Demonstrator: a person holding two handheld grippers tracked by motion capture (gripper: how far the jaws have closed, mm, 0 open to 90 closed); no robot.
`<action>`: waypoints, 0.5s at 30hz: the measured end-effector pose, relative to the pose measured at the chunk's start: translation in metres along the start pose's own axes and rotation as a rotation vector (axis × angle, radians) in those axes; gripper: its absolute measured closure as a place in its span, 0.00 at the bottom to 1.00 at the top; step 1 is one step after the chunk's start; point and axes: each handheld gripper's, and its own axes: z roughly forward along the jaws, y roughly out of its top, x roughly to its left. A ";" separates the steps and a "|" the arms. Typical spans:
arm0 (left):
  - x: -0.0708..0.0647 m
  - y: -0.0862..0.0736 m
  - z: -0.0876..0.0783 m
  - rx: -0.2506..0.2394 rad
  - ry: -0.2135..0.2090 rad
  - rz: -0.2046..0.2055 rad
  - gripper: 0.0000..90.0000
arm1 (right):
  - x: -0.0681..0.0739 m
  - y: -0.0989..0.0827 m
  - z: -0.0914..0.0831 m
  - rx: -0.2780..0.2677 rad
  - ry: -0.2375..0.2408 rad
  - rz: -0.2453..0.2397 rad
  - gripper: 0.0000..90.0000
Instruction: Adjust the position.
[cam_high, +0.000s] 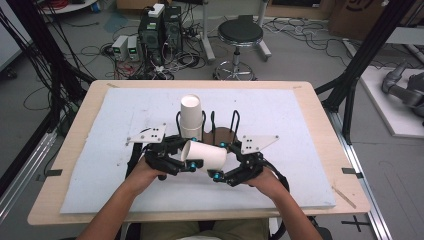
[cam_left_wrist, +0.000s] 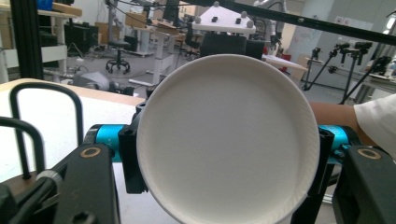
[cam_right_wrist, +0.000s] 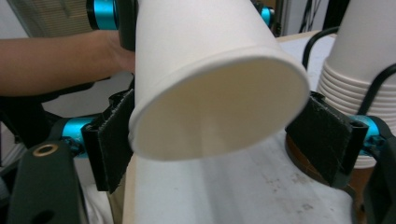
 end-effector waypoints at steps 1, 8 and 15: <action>0.000 0.000 0.001 0.003 -0.005 0.000 0.40 | 0.000 0.000 0.000 -0.002 0.008 0.003 0.21; -0.001 0.000 0.002 0.010 -0.002 0.006 0.40 | 0.000 0.000 0.001 -0.001 0.037 0.016 0.29; -0.001 0.000 0.000 0.025 -0.004 0.012 0.40 | 0.000 0.001 0.001 -0.001 0.049 0.001 0.35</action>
